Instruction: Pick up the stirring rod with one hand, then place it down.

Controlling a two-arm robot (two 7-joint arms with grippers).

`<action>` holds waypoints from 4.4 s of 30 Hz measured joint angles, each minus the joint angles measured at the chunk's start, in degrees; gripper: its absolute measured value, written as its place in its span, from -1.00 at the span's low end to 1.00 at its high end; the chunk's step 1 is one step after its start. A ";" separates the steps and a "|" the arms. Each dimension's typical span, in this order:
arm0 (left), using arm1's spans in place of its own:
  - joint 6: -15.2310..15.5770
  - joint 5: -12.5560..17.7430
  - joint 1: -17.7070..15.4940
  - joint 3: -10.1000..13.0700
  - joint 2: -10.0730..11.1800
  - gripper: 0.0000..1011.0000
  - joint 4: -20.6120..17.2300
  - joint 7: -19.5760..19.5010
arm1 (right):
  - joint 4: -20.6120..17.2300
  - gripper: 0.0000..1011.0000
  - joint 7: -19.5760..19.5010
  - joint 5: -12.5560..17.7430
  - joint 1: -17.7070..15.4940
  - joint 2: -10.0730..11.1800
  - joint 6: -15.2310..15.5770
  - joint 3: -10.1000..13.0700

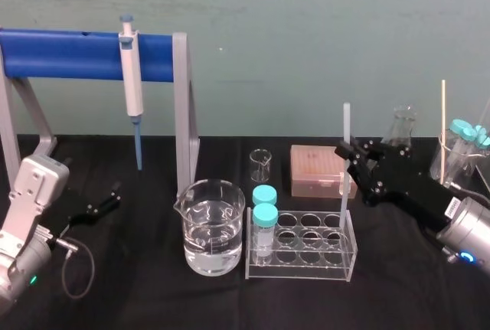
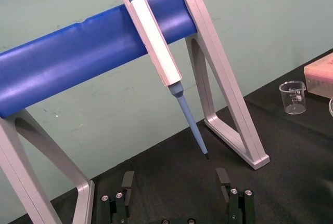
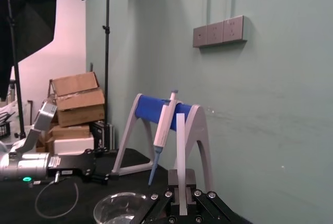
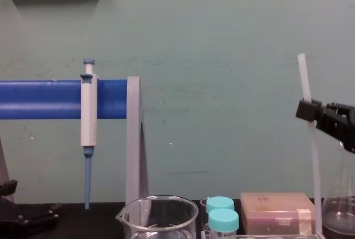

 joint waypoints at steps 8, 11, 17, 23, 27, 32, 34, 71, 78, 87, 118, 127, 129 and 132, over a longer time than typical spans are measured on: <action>0.00 0.00 0.00 0.00 0.00 0.98 0.00 0.00 | 2.40 -0.87 0.60 0.69 0.47 0.03 -0.68 -1.05; 0.00 0.00 0.00 0.00 0.00 0.98 0.00 0.00 | 3.13 -0.87 0.58 0.74 0.68 -0.14 -0.83 -1.24; 0.00 0.00 0.00 0.00 0.00 0.98 0.00 0.00 | 4.76 -0.87 0.65 0.81 1.46 -0.65 -1.26 -1.79; 0.00 0.00 0.00 0.00 0.00 0.98 0.00 0.00 | 6.82 -0.87 0.70 0.22 2.33 -1.19 -1.57 -2.48; 0.00 0.00 0.00 0.00 0.00 0.98 0.00 0.00 | 8.00 -0.87 0.66 -0.24 2.72 -1.54 -1.55 -2.94; 0.00 0.00 0.00 0.00 0.00 0.98 0.00 0.00 | 9.28 -0.87 0.52 -0.88 2.92 -1.90 -1.19 -3.60; 0.00 0.00 0.00 0.00 0.00 0.98 0.00 0.00 | 9.86 -0.87 0.35 -1.13 2.96 -2.06 -0.99 -3.82; 0.00 0.00 0.00 0.00 0.00 0.98 0.00 0.00 | 12.34 -0.71 -1.87 -3.52 2.42 -2.86 0.58 -4.69; 0.00 0.00 0.00 0.00 0.00 0.98 0.00 0.00 | 12.38 -0.29 -1.79 -3.46 2.45 -2.86 0.53 -4.65; 0.00 0.00 0.00 0.00 0.00 0.98 0.00 0.00 | 12.39 0.27 -1.72 -3.40 2.46 -2.86 0.48 -4.62; 0.00 0.00 0.00 0.00 0.00 0.98 0.00 0.00 | 4.34 0.98 -31.37 -15.40 -5.11 -5.70 3.43 5.61; 0.00 0.00 0.00 0.00 0.00 0.98 0.00 0.00 | 6.40 0.98 -32.23 -15.85 -5.44 -6.66 8.13 5.87; 0.00 -0.01 0.00 0.00 0.00 0.98 0.00 0.00 | 6.36 0.98 -32.22 -15.84 -5.43 -6.64 8.04 5.87; 0.00 0.00 0.00 0.00 0.00 0.98 0.00 0.00 | 6.27 0.98 -32.19 -15.82 -5.43 -6.61 7.90 5.86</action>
